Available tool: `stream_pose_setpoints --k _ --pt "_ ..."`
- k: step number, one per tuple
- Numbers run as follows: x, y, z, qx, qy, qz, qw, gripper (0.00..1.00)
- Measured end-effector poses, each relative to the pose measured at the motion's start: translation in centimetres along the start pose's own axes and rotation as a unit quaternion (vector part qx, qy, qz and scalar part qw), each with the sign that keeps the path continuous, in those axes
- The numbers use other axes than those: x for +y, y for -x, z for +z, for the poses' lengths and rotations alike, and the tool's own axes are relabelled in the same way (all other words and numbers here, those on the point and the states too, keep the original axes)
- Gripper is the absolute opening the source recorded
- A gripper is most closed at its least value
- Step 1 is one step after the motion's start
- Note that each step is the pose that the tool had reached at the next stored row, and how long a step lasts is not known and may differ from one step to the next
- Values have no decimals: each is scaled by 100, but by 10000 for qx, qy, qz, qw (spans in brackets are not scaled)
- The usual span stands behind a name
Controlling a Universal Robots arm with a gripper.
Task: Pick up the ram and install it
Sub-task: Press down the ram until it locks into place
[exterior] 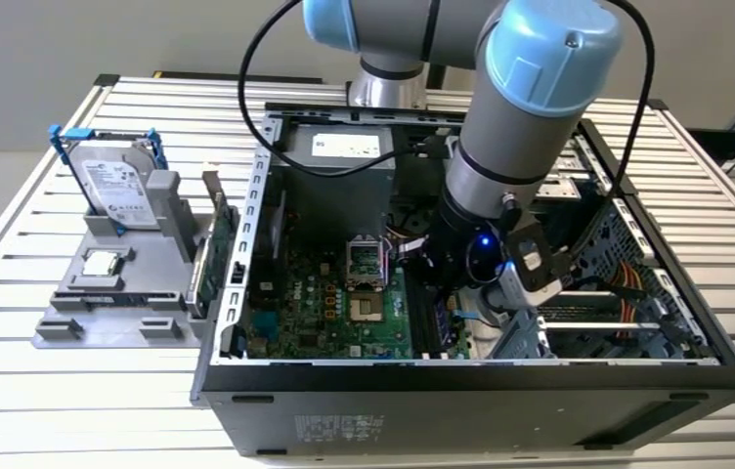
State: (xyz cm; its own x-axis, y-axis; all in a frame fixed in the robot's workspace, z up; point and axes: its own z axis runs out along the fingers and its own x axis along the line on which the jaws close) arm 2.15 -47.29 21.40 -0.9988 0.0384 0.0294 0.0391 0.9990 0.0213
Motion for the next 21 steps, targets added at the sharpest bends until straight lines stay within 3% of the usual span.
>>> stream_pose_setpoints --k 7,21 --pt "-1 0 23 2 47 4 10000 0" --pt "-1 0 24 3 70 4 10000 0"
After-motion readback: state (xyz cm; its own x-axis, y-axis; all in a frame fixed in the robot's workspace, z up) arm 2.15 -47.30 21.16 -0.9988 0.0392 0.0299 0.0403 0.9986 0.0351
